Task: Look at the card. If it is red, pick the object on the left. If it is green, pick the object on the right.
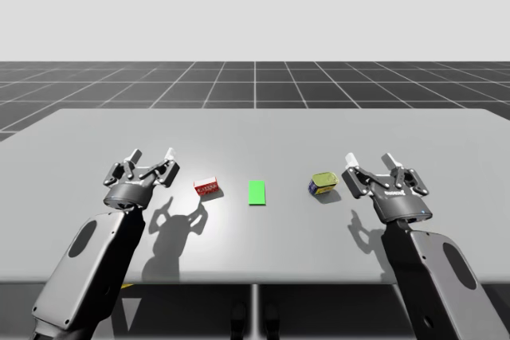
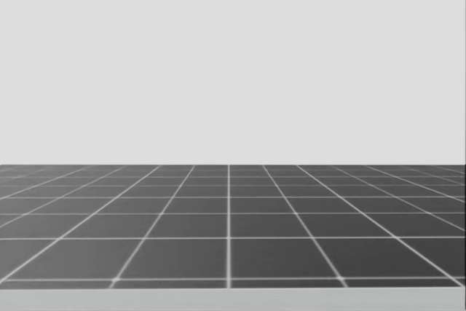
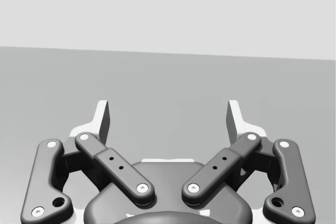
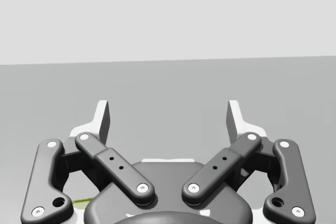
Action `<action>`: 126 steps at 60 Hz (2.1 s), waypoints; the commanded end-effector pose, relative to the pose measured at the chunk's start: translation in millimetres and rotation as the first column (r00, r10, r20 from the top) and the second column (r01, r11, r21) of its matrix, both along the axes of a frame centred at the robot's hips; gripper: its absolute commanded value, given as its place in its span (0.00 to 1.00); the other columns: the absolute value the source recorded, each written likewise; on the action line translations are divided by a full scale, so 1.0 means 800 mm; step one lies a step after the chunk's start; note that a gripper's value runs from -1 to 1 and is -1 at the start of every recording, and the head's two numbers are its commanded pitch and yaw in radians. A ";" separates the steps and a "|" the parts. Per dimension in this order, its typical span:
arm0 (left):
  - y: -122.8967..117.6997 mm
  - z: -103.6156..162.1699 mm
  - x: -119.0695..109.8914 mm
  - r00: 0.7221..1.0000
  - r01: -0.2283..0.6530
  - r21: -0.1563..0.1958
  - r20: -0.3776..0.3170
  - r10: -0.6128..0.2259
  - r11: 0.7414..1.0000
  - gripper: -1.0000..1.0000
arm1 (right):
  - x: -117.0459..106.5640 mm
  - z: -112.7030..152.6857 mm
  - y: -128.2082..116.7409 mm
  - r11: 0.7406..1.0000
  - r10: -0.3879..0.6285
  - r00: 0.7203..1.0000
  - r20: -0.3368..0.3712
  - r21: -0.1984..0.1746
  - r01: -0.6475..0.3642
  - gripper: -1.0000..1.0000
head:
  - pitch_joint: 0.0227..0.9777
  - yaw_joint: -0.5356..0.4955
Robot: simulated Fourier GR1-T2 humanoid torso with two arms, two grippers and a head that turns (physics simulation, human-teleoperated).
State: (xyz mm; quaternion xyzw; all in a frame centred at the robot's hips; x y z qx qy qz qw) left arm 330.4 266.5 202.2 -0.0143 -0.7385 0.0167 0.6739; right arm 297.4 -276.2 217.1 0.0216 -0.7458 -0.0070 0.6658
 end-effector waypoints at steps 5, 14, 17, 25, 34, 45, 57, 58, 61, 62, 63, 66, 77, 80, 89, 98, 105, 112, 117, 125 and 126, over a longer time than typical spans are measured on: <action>0.000 -0.001 0.000 1.000 -0.003 0.004 0.000 0.003 1.000 0.00 | -0.002 -0.002 0.002 1.000 -0.007 1.000 -0.001 -0.006 0.007 0.00 | 0.04 0.51; 0.000 -0.001 -0.001 1.000 -0.002 0.004 0.000 0.002 1.000 0.00 | 0.001 -0.003 0.001 1.000 -0.008 1.000 -0.001 -0.015 0.008 0.00 | 0.06 0.50; 0.000 -0.001 0.000 1.000 -0.002 0.004 -0.001 0.002 1.000 0.00 | 0.001 -0.003 0.001 1.000 -0.011 1.000 0.001 -0.021 0.011 0.00 | 0.08 0.50; 0.000 -0.001 -0.001 1.000 -0.001 0.004 -0.001 0.001 1.000 0.00 | 0.002 -0.004 0.001 0.999 -0.020 1.000 0.009 -0.028 0.020 0.00 | 0.20 0.50; 0.000 -0.001 0.000 1.000 0.000 0.007 -0.002 0.000 1.000 0.00 | 0.004 -0.005 0.001 0.999 -0.024 1.000 0.012 -0.037 0.024 0.00 | 0.36 0.50; -0.001 -0.002 0.001 1.000 0.003 0.014 -0.003 -0.003 1.000 0.00 | 0.004 -0.004 0.000 0.998 -0.028 0.999 0.016 -0.048 0.028 0.00 | 0.58 0.51; -0.001 -0.002 0.002 1.000 0.006 0.017 -0.003 -0.006 1.000 0.00 | 0.004 -0.003 0.000 0.998 -0.031 0.999 0.017 -0.053 0.032 0.00 | 0.71 0.50; -0.001 -0.002 0.002 1.000 0.006 0.017 -0.003 -0.006 1.000 0.00 | 0.004 -0.003 0.000 0.998 -0.031 0.999 0.017 -0.053 0.032 0.00 | 0.72 0.50; -0.001 -0.002 0.002 1.000 0.007 0.017 -0.003 -0.007 1.000 0.00 | 0.004 -0.003 0.000 0.998 -0.031 0.999 0.018 -0.053 0.032 0.00 | 0.76 0.50; 0.000 -0.002 0.002 1.000 0.008 0.017 -0.003 -0.007 1.000 0.00 | 0.004 -0.003 0.000 0.998 -0.031 0.999 0.018 -0.053 0.031 0.00 | 0.77 0.50; 0.000 -0.002 0.002 1.000 0.008 0.017 -0.003 -0.008 1.000 0.00 | 0.004 -0.003 0.000 0.998 -0.030 0.999 0.018 -0.054 0.031 0.00 | 0.78 0.50; 0.000 -0.003 0.002 1.000 0.009 0.018 -0.003 -0.008 1.000 0.00 | 0.004 -0.003 0.000 0.998 -0.030 0.999 0.018 -0.054 0.031 0.00 | 0.81 0.50; -0.002 -0.003 0.004 1.000 0.011 0.022 -0.005 -0.010 1.000 0.00 | 0.004 -0.002 -0.001 0.998 -0.033 0.999 0.019 -0.055 0.034 0.00 | 0.87 0.51; -0.002 -0.003 0.003 1.000 0.011 0.023 -0.005 -0.011 1.000 0.00 | 0.004 -0.002 -0.001 0.998 -0.034 0.999 0.019 -0.055 0.035 0.00 | 0.87 0.51; -0.002 -0.003 0.003 1.000 0.010 0.023 -0.004 -0.010 1.000 0.00 | 0.003 -0.002 -0.001 0.998 -0.034 0.999 0.019 -0.056 0.035 0.00 | 0.86 0.51; -0.002 -0.003 0.002 1.000 0.011 0.023 -0.003 -0.011 1.000 0.00 | 0.004 -0.002 -0.001 0.998 -0.033 0.999 0.019 -0.058 0.034 0.00 | 0.86 0.49; -0.002 -0.002 0.002 1.000 0.012 0.024 -0.003 -0.012 1.000 0.00 | 0.004 -0.002 -0.001 0.998 -0.032 0.999 0.019 -0.059 0.033 0.00 | 0.85 0.44; -0.003 -0.002 0.002 1.000 0.013 0.024 -0.001 -0.013 1.000 0.00 | 0.004 -0.003 0.000 0.998 -0.032 0.999 0.018 -0.061 0.033 0.00 | 0.85 0.38; -0.005 -0.002 0.001 1.000 0.015 0.026 0.000 -0.015 1.000 0.00 | 0.004 -0.003 0.000 0.998 -0.031 0.999 0.019 -0.062 0.032 0.00 | 0.83 0.34; -0.006 -0.002 0.002 1.000 0.019 0.028 0.001 -0.019 0.999 0.00 | 0.004 -0.003 0.001 0.997 -0.029 0.999 0.018 -0.064 0.030 0.00 | 0.81 0.26; -0.006 -0.003 0.002 1.000 0.020 0.028 0.001 -0.020 0.999 0.00 | 0.004 -0.003 0.001 0.997 -0.029 0.999 0.018 -0.064 0.030 0.00 | 0.81 0.25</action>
